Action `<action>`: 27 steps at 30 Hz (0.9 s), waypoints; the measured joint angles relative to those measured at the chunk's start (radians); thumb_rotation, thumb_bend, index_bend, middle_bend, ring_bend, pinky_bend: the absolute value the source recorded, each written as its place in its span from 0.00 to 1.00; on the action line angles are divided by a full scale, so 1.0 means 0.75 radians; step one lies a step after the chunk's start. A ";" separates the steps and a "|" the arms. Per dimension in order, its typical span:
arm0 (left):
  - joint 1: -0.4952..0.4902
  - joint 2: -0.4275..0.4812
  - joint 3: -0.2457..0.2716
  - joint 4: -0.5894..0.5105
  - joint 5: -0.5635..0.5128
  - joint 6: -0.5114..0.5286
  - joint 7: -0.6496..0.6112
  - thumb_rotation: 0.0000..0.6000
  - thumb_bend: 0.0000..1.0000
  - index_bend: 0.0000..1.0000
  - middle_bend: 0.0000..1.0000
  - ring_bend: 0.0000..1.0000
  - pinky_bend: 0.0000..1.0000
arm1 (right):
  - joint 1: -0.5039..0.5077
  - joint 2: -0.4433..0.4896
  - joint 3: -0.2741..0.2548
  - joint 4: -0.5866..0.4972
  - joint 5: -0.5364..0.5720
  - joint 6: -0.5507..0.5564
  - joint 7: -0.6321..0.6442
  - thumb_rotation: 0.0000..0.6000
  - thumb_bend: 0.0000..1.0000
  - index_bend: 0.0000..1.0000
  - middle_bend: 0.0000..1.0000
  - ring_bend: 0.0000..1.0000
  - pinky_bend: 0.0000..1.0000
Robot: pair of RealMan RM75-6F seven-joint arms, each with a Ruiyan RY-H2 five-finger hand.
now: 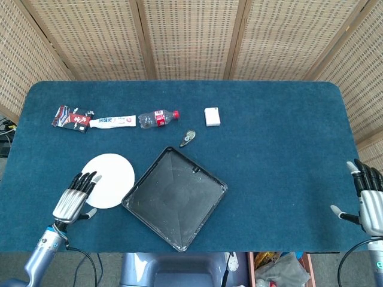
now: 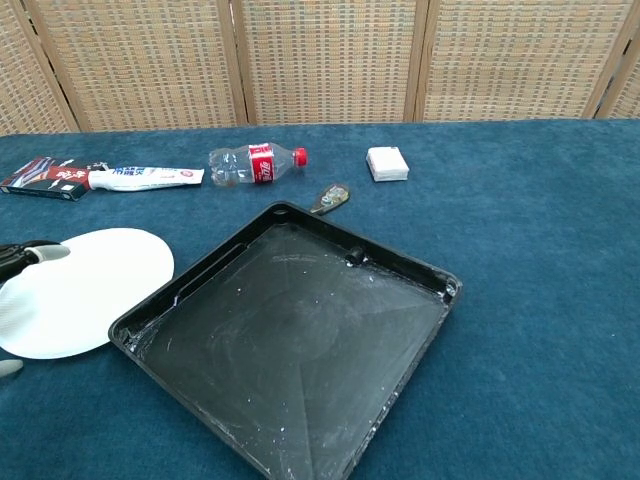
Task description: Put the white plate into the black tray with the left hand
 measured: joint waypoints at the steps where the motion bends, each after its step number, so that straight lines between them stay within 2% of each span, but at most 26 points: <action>1: -0.004 -0.002 0.000 0.000 -0.005 -0.007 0.001 1.00 0.25 0.00 0.00 0.00 0.00 | 0.000 0.000 0.000 -0.001 0.000 0.000 -0.001 1.00 0.00 0.00 0.00 0.00 0.00; 5: -0.012 -0.007 0.001 0.000 -0.015 -0.019 0.006 1.00 0.27 0.00 0.00 0.00 0.00 | 0.001 0.000 -0.001 0.000 0.002 -0.004 0.001 1.00 0.00 0.00 0.00 0.00 0.00; 8: -0.019 -0.015 -0.005 0.006 -0.024 -0.023 0.002 1.00 0.33 0.00 0.00 0.00 0.00 | 0.002 0.000 0.000 0.001 0.003 -0.006 0.002 1.00 0.00 0.00 0.00 0.00 0.00; 13: -0.031 -0.029 -0.017 0.028 -0.042 -0.036 -0.003 1.00 0.37 0.06 0.00 0.00 0.00 | 0.002 0.000 0.000 0.002 0.005 -0.009 0.005 1.00 0.00 0.00 0.00 0.00 0.00; 16: -0.037 -0.033 -0.020 0.034 -0.049 -0.043 -0.002 1.00 0.37 0.11 0.00 0.00 0.00 | 0.003 0.000 0.000 0.002 0.006 -0.011 0.004 1.00 0.00 0.00 0.00 0.00 0.00; 23: -0.054 -0.045 -0.039 0.044 -0.062 -0.041 -0.040 1.00 0.47 0.38 0.00 0.00 0.00 | 0.004 0.000 0.000 0.001 0.007 -0.015 0.013 1.00 0.00 0.00 0.00 0.00 0.00; 27: -0.068 -0.059 -0.066 0.057 -0.075 -0.030 -0.077 1.00 0.50 0.45 0.00 0.00 0.00 | 0.004 0.002 0.001 0.001 0.007 -0.015 0.018 1.00 0.00 0.00 0.00 0.00 0.00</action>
